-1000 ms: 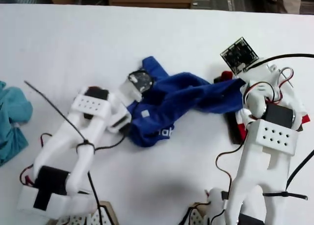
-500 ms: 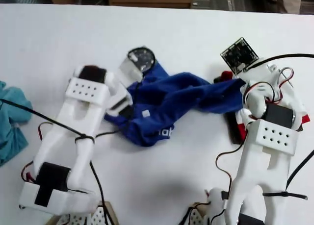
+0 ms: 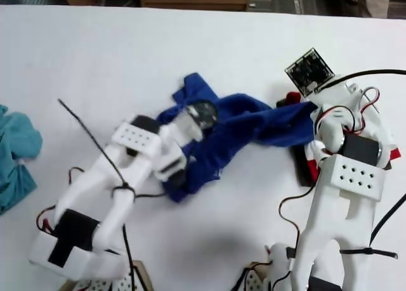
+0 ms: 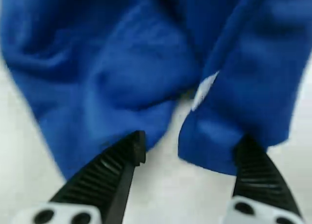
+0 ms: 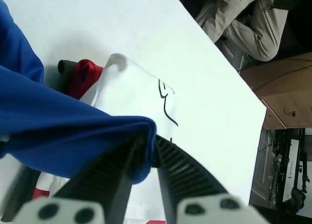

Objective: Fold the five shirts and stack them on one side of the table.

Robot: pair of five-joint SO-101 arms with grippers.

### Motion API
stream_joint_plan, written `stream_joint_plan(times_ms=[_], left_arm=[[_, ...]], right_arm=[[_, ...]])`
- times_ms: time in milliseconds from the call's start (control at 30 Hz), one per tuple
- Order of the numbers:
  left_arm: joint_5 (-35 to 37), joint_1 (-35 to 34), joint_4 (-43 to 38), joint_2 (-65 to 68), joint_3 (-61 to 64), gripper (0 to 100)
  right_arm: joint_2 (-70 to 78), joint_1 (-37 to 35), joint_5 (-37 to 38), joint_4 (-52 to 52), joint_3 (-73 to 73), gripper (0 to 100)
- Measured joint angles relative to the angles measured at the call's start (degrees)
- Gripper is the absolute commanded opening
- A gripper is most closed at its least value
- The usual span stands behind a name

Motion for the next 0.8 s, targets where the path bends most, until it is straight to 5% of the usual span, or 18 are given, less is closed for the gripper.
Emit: stream_joint_plan(times_ms=[800], left_arm=[[-3.5, 0.2, 3.3, -0.1, 6.0, 29]], right_arm=[[0.0, 0.0, 0.0, 0.0, 0.0, 2.0]])
